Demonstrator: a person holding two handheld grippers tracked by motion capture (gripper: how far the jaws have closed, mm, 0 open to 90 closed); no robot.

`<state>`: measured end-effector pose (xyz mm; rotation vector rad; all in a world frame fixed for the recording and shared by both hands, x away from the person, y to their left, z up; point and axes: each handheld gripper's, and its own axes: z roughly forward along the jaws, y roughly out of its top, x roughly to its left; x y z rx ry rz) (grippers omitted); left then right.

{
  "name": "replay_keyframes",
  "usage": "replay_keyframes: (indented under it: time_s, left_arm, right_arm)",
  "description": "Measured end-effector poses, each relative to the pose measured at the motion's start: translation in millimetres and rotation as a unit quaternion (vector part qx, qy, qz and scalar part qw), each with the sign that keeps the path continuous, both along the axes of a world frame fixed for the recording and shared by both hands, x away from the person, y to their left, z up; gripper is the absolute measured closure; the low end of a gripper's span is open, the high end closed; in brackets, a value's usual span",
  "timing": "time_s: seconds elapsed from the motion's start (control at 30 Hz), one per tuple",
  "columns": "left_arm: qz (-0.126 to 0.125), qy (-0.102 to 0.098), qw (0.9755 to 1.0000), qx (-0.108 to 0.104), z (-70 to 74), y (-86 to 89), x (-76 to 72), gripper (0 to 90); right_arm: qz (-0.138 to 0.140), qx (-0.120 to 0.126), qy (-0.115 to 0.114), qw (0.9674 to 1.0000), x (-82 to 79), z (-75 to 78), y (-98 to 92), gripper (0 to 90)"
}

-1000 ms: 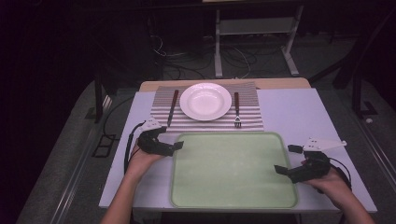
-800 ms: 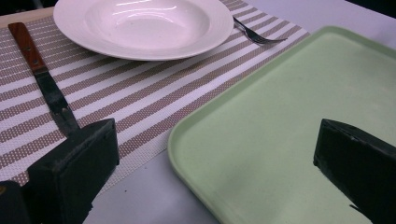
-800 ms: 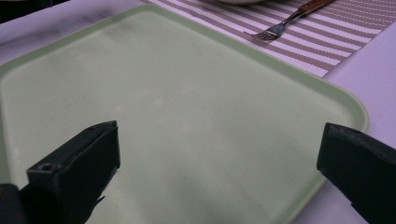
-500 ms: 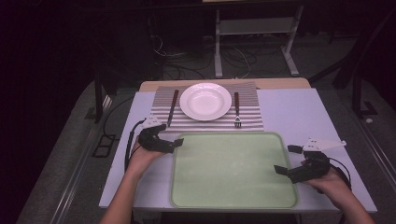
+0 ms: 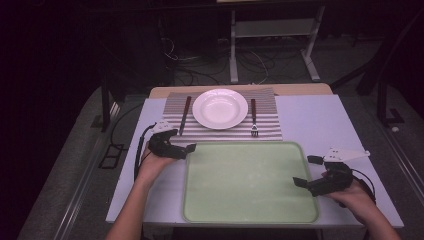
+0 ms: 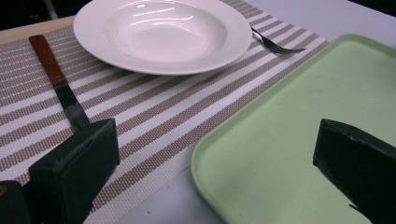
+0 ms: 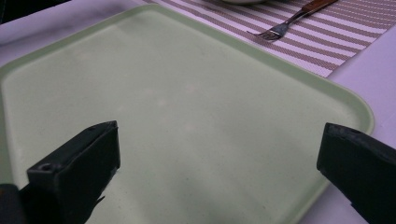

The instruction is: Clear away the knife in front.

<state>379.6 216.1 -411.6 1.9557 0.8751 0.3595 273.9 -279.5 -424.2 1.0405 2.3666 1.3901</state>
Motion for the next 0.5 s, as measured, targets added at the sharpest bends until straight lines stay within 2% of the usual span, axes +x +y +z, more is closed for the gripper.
replay_keyframes:
  time_s: [0.5]
  left_arm:
    - [0.004, -0.003, 1.0, 0.004, 0.2, -0.9, 11.6, 3.4]
  right_arm:
    - [0.0, 0.002, 0.0, 1.0, 0.4, -0.1, -0.1, 0.0]
